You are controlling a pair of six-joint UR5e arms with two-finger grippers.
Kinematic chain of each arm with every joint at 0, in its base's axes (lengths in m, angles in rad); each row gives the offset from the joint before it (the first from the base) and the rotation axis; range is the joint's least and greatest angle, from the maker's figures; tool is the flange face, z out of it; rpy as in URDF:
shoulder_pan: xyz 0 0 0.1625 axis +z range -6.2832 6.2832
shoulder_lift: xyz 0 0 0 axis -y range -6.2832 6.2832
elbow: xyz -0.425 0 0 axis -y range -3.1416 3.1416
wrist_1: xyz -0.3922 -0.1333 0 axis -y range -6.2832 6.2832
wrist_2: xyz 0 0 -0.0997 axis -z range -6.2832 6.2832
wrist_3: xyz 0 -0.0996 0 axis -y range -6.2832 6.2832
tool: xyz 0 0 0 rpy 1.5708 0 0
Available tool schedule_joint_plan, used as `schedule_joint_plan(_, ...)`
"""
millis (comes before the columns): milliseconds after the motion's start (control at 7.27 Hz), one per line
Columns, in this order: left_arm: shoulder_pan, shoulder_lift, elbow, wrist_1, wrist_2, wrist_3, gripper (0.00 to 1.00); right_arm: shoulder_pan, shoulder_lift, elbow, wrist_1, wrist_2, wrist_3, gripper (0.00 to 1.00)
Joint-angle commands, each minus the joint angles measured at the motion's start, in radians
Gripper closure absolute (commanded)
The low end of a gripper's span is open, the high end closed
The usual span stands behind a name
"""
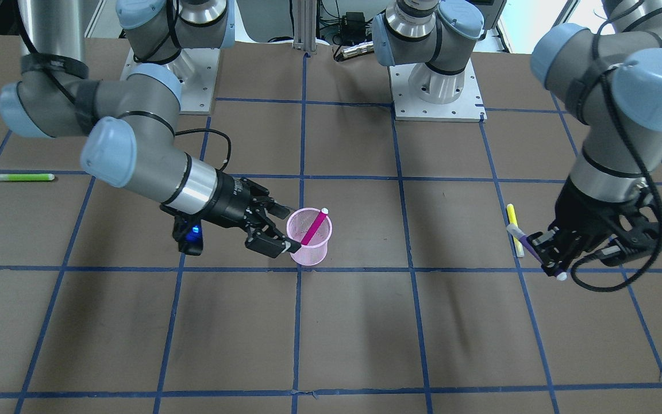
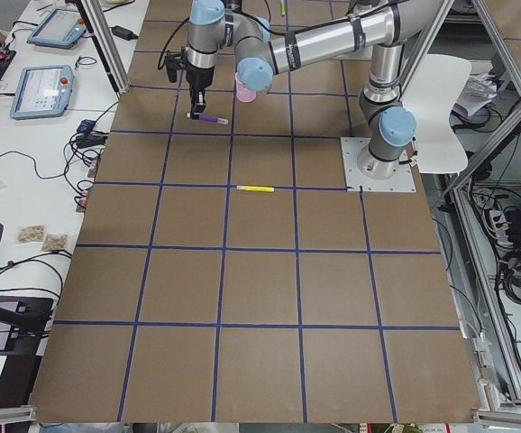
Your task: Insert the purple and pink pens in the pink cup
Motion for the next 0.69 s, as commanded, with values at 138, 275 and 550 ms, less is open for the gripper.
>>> schedule_joint_plan(138, -0.256, -0.036, -0.003, 0.114, 0.110, -0.270, 1.00, -0.041, -0.090, -0.049, 0.171, -0.488, -0.555, 0.00)
schedule_joint_plan(275, -0.339, -0.034, -0.022, 0.143, 0.123, -0.354, 1.00, -0.065, -0.151, -0.072, 0.280, -0.537, -0.715, 0.00)
schedule_joint_plan(550, -0.448, -0.046, -0.120, 0.275, 0.210, -0.509, 1.00, -0.076, -0.251, -0.144, 0.540, -0.642, -0.945, 0.00)
